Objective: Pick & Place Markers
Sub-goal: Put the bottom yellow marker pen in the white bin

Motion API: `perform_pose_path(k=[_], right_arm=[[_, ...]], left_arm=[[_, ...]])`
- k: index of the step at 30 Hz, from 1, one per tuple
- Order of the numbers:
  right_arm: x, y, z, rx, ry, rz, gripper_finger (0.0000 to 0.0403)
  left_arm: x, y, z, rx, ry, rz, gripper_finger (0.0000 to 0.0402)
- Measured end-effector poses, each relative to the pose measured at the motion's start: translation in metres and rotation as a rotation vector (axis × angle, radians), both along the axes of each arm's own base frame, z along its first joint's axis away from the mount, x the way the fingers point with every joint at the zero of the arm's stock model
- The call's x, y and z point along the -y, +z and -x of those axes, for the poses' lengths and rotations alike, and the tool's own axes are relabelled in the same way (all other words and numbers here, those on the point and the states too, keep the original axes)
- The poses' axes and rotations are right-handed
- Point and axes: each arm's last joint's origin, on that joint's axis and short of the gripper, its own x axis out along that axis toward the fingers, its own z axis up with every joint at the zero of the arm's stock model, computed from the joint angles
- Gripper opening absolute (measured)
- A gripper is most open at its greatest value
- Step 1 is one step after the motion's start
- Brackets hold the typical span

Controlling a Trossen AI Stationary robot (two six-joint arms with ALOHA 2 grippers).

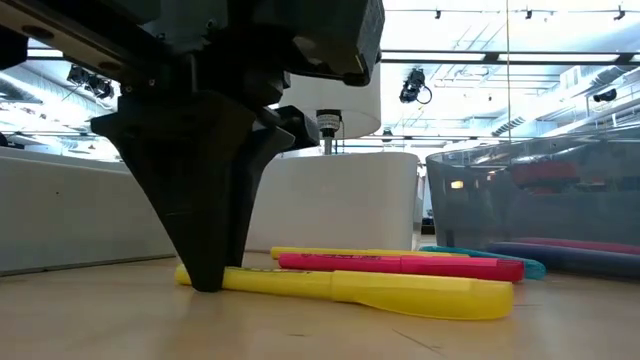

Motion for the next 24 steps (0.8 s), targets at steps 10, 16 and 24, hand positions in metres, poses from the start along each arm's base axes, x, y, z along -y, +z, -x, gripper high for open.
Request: perform_pose_path(k=[10,16,24], right_arm=[[0.002,-0.003,0.002,-0.029,-0.005,0.030,0.0141],[0.003,-0.003,0.001,-0.017,-0.023,0.039,0.0141],[0.007,-0.003,-0.001,0.017,-0.051,0.144,0.0141]], left_arm=[[-0.001,0.024,0.016,-0.038,0.020,-0.042,0.0018],[-0.006,0.051,0.023,0.010,0.024,-0.037,0.0018],[-0.015,0.105,0.041,0.162,0.038,-0.088,0.0018]])
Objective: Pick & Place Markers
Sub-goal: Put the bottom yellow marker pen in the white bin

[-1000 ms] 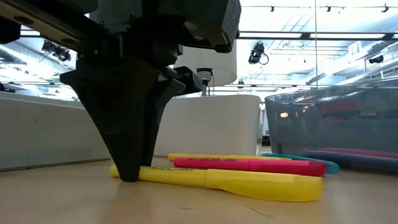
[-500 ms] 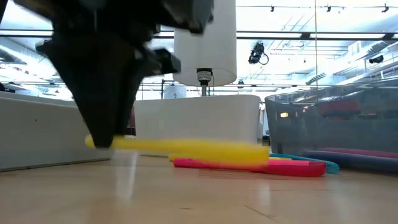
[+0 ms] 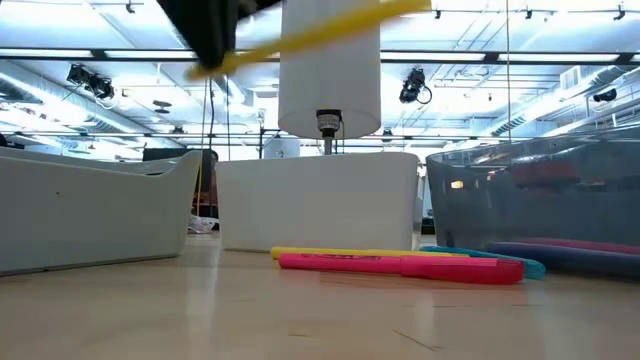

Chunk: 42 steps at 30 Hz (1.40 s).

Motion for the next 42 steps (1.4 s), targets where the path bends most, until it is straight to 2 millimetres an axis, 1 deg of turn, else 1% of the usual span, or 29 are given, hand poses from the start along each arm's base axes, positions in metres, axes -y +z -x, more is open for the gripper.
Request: perform_pose_path(k=[6,10,14,16,20,24,29,38,42], right_arm=[[0.005,0.000,-0.006,-0.001,-0.017,0.020,0.0142],[0.010,-0.001,-0.013,0.008,-0.052,0.020,0.0155],[0.011,-0.004,-0.023,0.026,-0.065,0.057,0.0185],[0.010,-0.004,-0.028,0.040,-0.060,0.082,0.0204],[0.010,-0.002,-0.040,0.093,-0.046,0.123,0.0233],[0.006,0.000,-0.053,0.158,-0.021,0.179,0.0244],[0.001,-0.003,-0.068,0.214,0.010,0.229,0.0243],[-0.001,-0.017,-0.091,0.249,0.004,0.219,0.0240],[0.000,-0.020,-0.101,0.294,-0.012,0.198,0.0240]], left_arm=[[-0.002,0.049,0.023,0.202,0.014,-0.054,0.0018],[-0.001,0.076,0.038,0.334,0.025,-0.058,0.0018],[0.003,0.094,0.053,0.438,0.059,-0.074,0.0018],[0.005,0.096,0.059,0.481,0.077,-0.082,0.0018],[0.008,0.088,0.072,0.547,0.111,-0.067,0.0018],[0.010,0.073,0.083,0.637,0.137,-0.032,0.0018],[0.010,0.053,0.090,0.770,0.167,0.046,0.0018],[0.007,0.015,0.095,0.988,0.215,0.145,0.0018],[-0.001,-0.003,0.098,1.084,0.251,0.226,0.0018]])
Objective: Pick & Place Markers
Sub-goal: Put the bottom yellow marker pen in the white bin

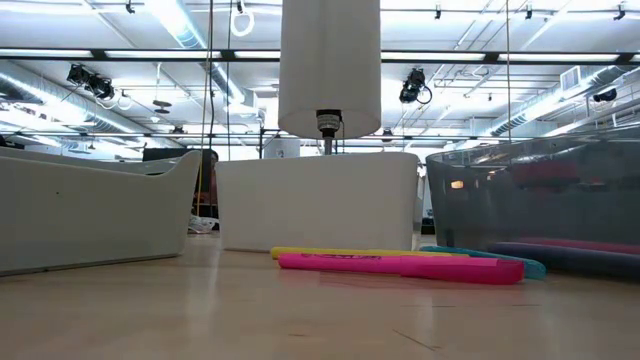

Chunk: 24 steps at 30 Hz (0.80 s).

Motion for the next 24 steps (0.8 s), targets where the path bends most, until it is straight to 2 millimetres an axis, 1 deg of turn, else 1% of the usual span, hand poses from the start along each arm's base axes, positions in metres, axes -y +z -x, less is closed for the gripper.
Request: perform_pose_path(k=[2,7,16,24], right_arm=[[0.001,-0.001,-0.005,0.025,0.009,-0.016,0.0240],[0.004,-0.005,-0.018,0.078,0.033,-0.049,0.0240],[0.018,-0.015,-0.041,0.135,0.006,-0.072,0.0240],[0.029,-0.015,-0.049,0.152,-0.010,-0.082,0.0240]], left_arm=[[-0.004,-0.008,0.003,0.052,0.001,0.033,0.0018],[-0.012,-0.018,0.011,0.151,-0.005,0.096,0.0018],[-0.017,-0.019,0.010,0.166,-0.008,0.103,0.0018],[-0.019,-0.019,0.008,0.166,-0.007,0.107,0.0021]])
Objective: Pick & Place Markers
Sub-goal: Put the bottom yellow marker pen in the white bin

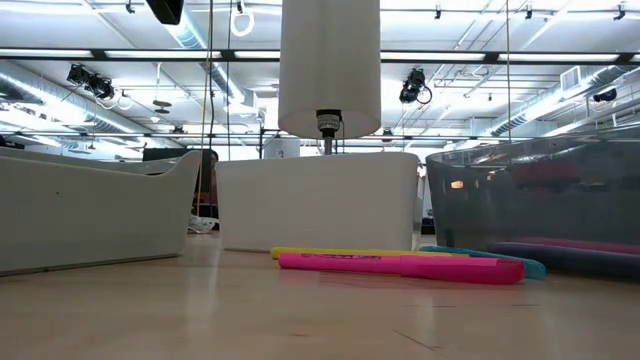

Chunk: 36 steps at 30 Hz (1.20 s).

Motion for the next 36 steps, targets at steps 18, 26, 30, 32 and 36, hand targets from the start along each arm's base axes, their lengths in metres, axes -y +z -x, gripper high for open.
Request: perform_pose_path(k=[18,26,30,32,36], right_arm=[[0.010,0.002,-0.007,0.015,0.078,-0.008,0.0221],[0.010,0.002,-0.007,0.014,0.071,0.004,0.0133],[0.011,0.002,-0.007,0.014,0.068,0.006,0.0065],[0.011,0.002,-0.008,0.014,0.066,0.009,0.0033],[0.011,0.002,-0.007,0.015,0.064,-0.008,0.0017]], left_arm=[[-0.016,0.000,-0.013,0.000,-0.017,0.023,0.0021],[-0.021,0.000,-0.017,0.001,-0.035,0.030,0.0020],[-0.020,0.000,-0.017,0.002,-0.041,0.030,0.0020],[-0.020,0.000,-0.017,0.002,-0.040,0.032,0.0020],[-0.020,0.000,-0.017,0.002,-0.039,0.044,0.0031]])
